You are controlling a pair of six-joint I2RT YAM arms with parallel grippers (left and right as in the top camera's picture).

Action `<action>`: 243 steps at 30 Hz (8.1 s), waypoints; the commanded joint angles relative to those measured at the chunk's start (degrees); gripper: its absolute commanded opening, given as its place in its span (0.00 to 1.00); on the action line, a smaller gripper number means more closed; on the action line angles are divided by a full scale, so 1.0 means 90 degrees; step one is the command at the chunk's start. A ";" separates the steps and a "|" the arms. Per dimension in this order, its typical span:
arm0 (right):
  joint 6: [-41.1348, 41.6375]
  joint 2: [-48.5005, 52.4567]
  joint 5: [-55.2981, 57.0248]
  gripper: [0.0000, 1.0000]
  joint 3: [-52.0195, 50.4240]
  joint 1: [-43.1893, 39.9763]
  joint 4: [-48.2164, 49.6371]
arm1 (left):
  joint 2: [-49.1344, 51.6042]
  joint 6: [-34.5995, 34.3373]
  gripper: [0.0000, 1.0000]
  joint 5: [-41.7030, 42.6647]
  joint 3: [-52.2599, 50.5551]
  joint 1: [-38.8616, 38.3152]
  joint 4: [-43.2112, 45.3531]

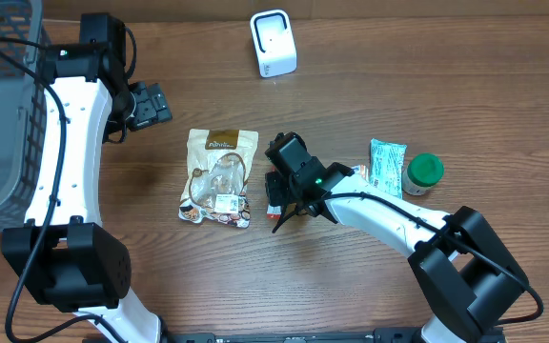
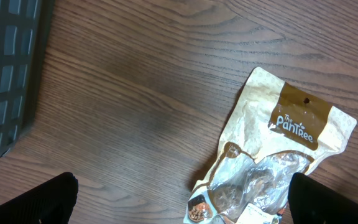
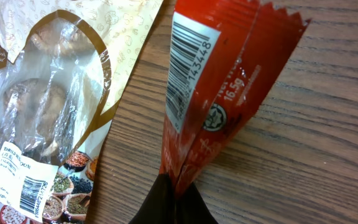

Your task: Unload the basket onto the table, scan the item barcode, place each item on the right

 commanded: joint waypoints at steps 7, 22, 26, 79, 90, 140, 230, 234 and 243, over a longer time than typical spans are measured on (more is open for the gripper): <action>-0.0002 0.0053 0.0080 0.04 -0.0073 0.0012 0.0051 | -0.0002 0.0005 1.00 -0.0056 0.0061 0.0027 0.0010; -0.0053 0.0036 -0.1178 0.04 0.0070 0.0005 0.0301 | 0.0000 0.0005 1.00 -0.0056 0.0061 0.0027 0.0010; -0.0085 0.0036 -0.1715 0.04 0.0177 0.0005 0.0367 | -0.0002 0.0005 1.00 -0.0056 0.0061 0.0027 0.0010; 0.0508 0.0376 -0.1030 0.36 0.1474 0.0488 0.0865 | -0.0002 0.0005 1.00 -0.0056 0.0061 0.0027 0.0010; 0.0508 0.0695 0.0041 0.36 0.1583 0.1129 0.0265 | -0.0002 0.0005 1.00 -0.0056 0.0061 0.0027 0.0010; 0.1054 0.1280 0.0369 0.35 0.1554 0.1355 -0.0187 | 0.0000 0.0005 0.99 -0.0056 0.0061 0.0027 0.0010; -0.3696 -0.0699 0.0109 0.04 0.1661 0.1277 -0.3257 | 0.0000 0.0005 1.00 -0.0056 0.0061 0.0024 0.0010; -0.2025 -0.0699 0.0029 0.04 0.1664 0.0942 -0.3048 | -0.0002 0.0005 1.00 -0.0056 0.0061 0.0024 0.0010; 0.0323 -0.0714 -0.2465 0.04 0.1690 -0.0920 -0.2832 | 0.0000 0.0005 1.00 -0.0058 0.0061 0.0024 0.0010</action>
